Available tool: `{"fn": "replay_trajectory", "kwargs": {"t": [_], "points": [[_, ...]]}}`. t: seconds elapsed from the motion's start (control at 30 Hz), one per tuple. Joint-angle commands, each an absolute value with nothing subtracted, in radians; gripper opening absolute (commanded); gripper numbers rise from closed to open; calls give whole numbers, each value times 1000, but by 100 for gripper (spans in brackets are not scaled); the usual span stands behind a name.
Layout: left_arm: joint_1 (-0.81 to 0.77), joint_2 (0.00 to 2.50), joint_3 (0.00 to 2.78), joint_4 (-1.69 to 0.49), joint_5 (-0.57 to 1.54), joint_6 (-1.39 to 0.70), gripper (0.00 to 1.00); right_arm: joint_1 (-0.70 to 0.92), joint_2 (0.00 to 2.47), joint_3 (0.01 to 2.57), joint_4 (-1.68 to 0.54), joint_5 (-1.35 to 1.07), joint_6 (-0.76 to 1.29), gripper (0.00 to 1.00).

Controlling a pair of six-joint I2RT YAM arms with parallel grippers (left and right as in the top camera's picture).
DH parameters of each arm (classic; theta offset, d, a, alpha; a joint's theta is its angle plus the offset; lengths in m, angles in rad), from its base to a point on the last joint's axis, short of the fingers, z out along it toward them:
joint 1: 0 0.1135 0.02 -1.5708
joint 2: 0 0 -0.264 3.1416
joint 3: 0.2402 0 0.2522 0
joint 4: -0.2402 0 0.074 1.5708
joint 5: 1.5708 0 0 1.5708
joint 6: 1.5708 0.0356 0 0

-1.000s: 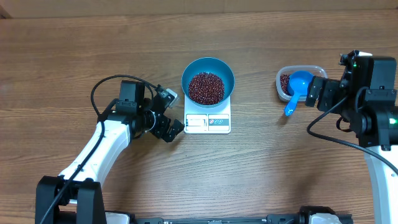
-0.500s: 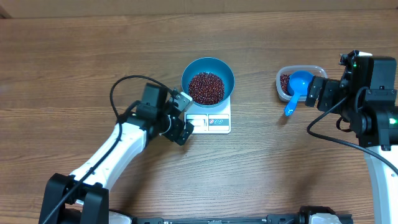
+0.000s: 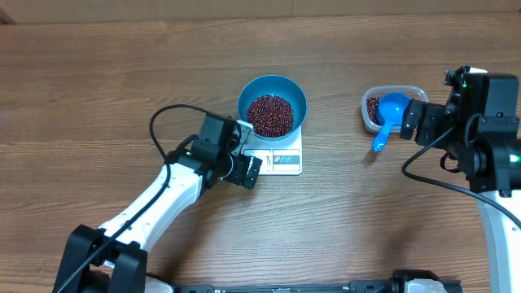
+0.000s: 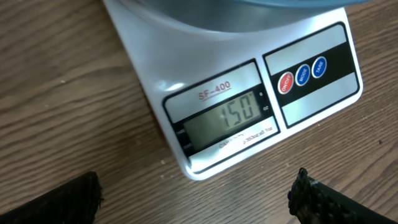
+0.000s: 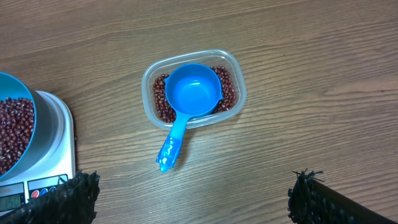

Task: Scoop item into bowl and weigh 150g on scale
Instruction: 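Move the left gripper forward toward the scale display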

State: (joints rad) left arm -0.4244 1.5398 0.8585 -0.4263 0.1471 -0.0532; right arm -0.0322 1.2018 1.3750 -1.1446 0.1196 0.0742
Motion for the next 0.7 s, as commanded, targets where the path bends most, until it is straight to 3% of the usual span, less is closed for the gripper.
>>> {"fn": "replay_trajectory", "kwargs": {"t": [0.0, 0.3, 0.67], "points": [[-462, 1562, 854, -417, 95, -94, 100, -35, 1201, 1407, -1139, 127, 70, 100], [-593, 1581, 854, -406, -87, -104, 100, -35, 1201, 1407, -1139, 127, 70, 100], [-601, 1582, 854, -437, -141, -257, 100, -35, 1201, 1407, -1139, 127, 70, 100]]}}
